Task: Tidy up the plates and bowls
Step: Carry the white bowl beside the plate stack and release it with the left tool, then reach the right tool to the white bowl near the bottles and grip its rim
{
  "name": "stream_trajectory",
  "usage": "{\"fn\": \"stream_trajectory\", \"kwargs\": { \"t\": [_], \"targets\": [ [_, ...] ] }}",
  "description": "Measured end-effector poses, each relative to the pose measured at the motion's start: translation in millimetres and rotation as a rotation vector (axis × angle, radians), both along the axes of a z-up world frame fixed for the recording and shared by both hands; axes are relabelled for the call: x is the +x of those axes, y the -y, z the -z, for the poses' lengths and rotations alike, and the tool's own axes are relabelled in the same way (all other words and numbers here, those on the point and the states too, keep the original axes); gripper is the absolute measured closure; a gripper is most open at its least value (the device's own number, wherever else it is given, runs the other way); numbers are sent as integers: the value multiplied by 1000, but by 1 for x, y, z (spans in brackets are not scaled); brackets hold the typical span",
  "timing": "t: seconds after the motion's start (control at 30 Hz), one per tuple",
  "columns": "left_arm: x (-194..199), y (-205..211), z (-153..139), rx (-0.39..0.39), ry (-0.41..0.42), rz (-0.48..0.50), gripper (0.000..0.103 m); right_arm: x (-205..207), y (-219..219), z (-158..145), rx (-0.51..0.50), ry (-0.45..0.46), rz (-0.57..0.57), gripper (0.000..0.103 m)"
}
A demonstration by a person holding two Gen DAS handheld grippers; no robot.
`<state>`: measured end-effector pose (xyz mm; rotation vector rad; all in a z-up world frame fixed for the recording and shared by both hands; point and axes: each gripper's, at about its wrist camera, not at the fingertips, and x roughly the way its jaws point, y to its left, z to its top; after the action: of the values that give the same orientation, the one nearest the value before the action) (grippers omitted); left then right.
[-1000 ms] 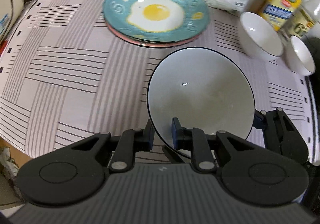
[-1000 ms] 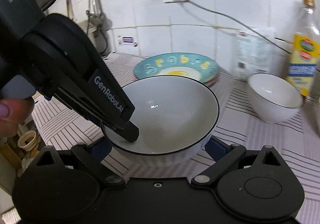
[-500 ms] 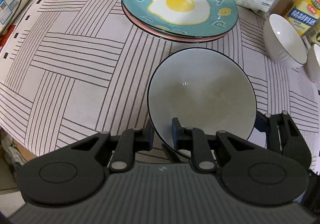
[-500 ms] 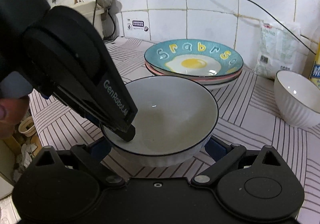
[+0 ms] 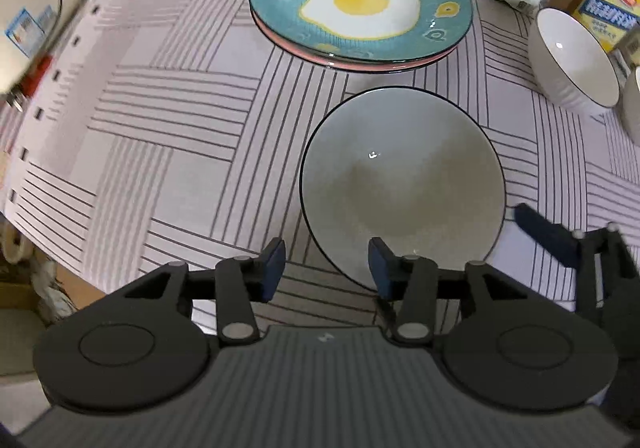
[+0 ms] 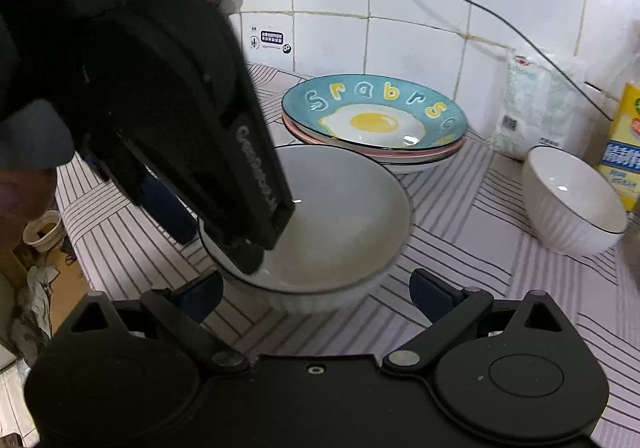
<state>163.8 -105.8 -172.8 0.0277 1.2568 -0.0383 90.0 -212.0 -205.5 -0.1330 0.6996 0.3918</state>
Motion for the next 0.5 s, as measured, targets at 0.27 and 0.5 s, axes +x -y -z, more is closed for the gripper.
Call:
{"fn": "stream_trajectory", "kwargs": {
  "t": [0.27, 0.5],
  "targets": [
    [-15, 31, -36, 132, 95, 113, 44, -14, 48, -35, 83, -67, 90, 2],
    [-19, 57, -58, 127, 119, 177, 39, -21, 100, -71, 180, -32, 197, 2]
  ]
}}
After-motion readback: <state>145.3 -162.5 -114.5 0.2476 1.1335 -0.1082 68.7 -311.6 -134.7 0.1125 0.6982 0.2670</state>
